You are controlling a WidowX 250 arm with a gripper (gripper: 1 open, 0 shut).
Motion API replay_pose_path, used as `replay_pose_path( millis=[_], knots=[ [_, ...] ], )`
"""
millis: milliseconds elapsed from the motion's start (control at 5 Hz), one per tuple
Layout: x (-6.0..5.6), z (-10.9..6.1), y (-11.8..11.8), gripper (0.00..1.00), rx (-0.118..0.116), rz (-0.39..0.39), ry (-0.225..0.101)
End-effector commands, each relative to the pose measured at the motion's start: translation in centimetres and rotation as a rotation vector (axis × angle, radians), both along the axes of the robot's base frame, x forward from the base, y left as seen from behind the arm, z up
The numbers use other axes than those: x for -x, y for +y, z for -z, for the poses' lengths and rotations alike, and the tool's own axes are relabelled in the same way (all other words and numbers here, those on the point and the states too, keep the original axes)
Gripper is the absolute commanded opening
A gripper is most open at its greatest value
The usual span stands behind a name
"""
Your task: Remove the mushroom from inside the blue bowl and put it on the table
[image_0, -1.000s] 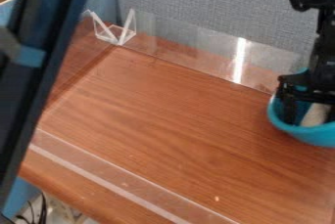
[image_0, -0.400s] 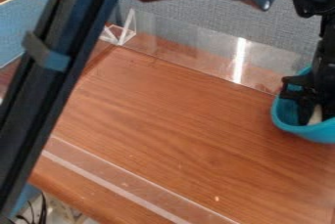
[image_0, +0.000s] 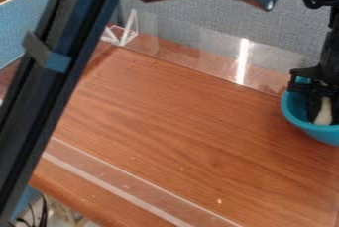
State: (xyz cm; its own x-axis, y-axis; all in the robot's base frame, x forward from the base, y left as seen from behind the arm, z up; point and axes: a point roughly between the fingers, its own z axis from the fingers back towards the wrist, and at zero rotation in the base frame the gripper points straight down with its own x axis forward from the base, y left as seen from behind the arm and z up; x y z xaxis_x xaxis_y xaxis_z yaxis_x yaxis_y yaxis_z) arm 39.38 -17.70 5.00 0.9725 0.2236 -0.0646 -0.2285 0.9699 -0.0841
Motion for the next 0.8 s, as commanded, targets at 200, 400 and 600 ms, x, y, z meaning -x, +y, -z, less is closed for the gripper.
replay_pose_path(
  millis=[200, 400, 600],
  knots=[
    [-0.5, -3.2, -0.8, 0.0, 0.036, 0.078, -0.076],
    [0.3, -3.3, -1.3, 0.0, 0.04, 0.11, -0.078],
    [0.4, -4.4, -0.6, 0.0, 0.046, 0.151, -0.08]
  ],
)
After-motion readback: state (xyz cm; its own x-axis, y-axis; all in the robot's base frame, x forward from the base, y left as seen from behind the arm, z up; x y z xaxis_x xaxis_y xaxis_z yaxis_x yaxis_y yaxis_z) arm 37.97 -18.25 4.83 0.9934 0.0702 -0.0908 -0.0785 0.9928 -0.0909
